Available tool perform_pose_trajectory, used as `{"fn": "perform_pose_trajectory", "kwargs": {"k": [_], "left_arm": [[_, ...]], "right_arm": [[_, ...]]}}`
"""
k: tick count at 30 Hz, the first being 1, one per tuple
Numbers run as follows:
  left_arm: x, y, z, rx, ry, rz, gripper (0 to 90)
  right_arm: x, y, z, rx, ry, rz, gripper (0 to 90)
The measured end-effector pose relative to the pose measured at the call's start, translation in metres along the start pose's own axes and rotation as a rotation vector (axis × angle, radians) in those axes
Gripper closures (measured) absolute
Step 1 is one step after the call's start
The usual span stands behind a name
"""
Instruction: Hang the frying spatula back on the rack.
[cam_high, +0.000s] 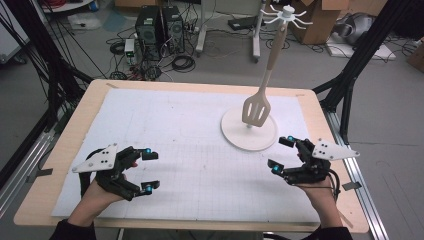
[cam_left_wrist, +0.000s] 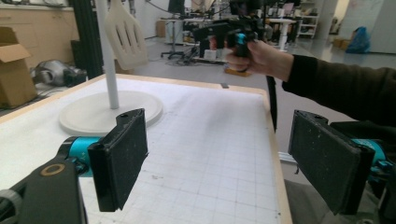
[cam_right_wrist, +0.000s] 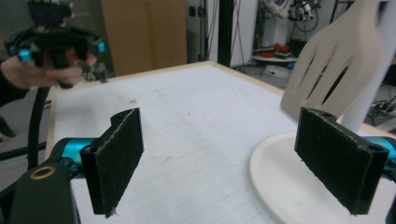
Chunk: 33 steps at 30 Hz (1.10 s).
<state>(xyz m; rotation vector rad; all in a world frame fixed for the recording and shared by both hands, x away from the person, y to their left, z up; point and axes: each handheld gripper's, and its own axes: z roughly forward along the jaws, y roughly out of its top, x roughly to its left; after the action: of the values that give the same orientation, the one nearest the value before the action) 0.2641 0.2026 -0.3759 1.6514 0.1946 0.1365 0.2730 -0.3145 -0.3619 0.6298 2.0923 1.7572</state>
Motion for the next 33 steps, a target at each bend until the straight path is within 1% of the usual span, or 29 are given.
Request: {"fn": "perform_pose_trajectory", "kwargs": {"k": [2,3,5,7,9,11,12,16,18,20,23,33], "left_arm": [[0.001,-0.001,-0.001,-0.009,0.003,-0.006,20.1],[0.001,-0.001,-0.002,-0.010,0.005,-0.006,20.1],[0.002,-0.003,-0.004,-0.015,0.012,-0.010,20.1],[0.004,-0.005,-0.005,-0.020,0.022,-0.015,20.1],[0.006,-0.008,-0.007,-0.020,0.027,-0.018,20.1],[0.008,-0.011,-0.009,-0.018,0.039,-0.020,20.1],[0.009,-0.012,-0.010,-0.017,0.045,-0.023,20.1],[0.011,-0.016,-0.015,-0.012,0.066,-0.026,20.2],[0.011,-0.018,-0.016,-0.009,0.074,-0.024,20.2],[0.012,-0.019,-0.017,-0.005,0.081,-0.022,20.3],[0.012,-0.020,-0.018,-0.004,0.085,-0.024,20.2],[0.011,-0.020,-0.020,-0.007,0.087,-0.021,20.3]], "right_arm": [[0.003,-0.009,0.003,0.016,0.016,0.002,14.6],[0.004,-0.013,0.005,0.023,0.019,-0.002,14.6],[0.008,-0.020,0.007,0.044,0.023,0.004,14.5],[0.012,-0.025,0.009,0.050,0.027,0.006,14.6],[0.015,-0.030,0.011,0.054,0.043,0.005,14.5],[0.018,-0.034,0.012,0.057,0.037,0.000,14.3],[0.020,-0.037,0.013,0.061,0.045,0.008,14.2],[0.022,-0.045,0.016,0.086,0.047,0.019,14.0],[0.021,-0.046,0.018,0.103,0.039,0.025,14.0],[0.021,-0.047,0.019,0.100,0.034,0.016,13.9],[0.021,-0.047,0.020,0.091,0.041,0.014,13.9],[0.021,-0.046,0.017,0.078,0.052,0.024,13.8]]}}
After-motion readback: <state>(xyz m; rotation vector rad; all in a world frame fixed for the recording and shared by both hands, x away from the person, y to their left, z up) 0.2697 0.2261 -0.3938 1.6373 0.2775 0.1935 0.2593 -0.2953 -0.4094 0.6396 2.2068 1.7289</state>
